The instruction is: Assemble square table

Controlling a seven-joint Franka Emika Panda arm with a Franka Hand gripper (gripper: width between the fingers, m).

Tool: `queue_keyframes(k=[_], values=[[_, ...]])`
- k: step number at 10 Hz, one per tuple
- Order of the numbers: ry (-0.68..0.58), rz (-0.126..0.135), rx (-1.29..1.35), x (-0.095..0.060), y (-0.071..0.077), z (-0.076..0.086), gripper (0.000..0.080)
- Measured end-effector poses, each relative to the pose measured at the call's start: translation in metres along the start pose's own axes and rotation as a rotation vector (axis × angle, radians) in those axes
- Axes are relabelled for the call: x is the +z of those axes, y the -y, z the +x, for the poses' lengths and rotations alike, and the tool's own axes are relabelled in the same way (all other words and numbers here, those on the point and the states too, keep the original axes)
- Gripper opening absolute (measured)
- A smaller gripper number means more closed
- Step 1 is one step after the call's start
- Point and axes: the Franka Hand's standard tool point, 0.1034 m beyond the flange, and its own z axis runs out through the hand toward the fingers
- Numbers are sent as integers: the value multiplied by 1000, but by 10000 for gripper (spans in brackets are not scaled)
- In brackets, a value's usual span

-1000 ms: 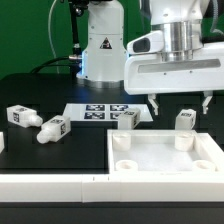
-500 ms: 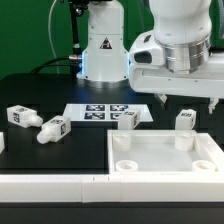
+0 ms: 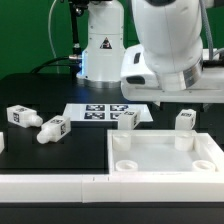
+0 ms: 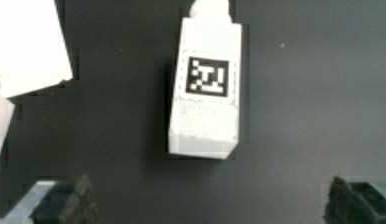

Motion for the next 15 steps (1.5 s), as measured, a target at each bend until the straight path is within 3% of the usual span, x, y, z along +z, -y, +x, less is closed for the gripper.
queue_keyframes(k=[2,4,6,9,10,13,15], values=[[108,-6,10,5,-5,2,649],[155,24,72,10,-1,4,649],[212,54,102,28,0,8,649],[213,51,103,29,-1,9,649],[221,50,113,33,-1,7,649],[260,22,124,64,2,-4,649],[259,25,128,63,0,-3,649]])
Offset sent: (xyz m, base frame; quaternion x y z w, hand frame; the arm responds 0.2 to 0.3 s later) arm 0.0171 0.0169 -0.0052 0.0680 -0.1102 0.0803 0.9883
